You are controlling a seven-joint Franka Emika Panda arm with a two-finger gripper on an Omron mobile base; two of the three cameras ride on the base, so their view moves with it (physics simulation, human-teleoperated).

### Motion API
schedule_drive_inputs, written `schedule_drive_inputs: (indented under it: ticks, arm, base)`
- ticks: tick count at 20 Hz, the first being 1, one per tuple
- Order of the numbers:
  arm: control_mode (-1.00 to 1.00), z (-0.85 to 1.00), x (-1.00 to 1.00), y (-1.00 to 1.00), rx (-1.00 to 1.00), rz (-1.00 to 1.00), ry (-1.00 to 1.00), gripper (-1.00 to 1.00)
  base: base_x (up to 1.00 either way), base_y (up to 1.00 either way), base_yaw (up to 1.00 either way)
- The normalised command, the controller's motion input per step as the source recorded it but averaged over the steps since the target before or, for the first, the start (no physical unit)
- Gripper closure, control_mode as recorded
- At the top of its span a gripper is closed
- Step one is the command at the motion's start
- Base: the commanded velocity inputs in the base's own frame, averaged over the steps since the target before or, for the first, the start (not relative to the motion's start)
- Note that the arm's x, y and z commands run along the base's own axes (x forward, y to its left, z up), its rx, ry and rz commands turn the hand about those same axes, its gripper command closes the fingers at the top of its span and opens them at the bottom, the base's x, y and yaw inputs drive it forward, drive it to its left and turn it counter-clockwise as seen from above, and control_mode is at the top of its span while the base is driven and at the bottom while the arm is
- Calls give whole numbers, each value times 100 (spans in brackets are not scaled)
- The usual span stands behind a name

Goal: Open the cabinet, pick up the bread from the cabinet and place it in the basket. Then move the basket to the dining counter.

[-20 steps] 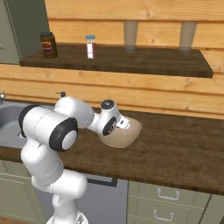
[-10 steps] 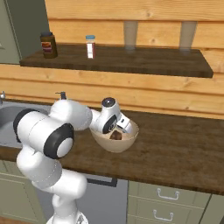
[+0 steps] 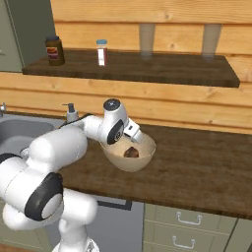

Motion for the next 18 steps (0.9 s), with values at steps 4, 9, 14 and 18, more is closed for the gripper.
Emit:
schedule_drive_inputs:
  ticks: [4,9,14,18]
  arm:
    - [-100,35,-100,49,-7,18,0,-100]
    - [-100,13,-51,48,-24,29,3,-100]
    - [-100,0,-12,37,-28,33,9,-100]
    - [-100,0,6,1,-23,40,11,-100]
  base:
    - [0,0,0]
    - [0,0,0]
    - [0,0,0]
    - [0,0,0]
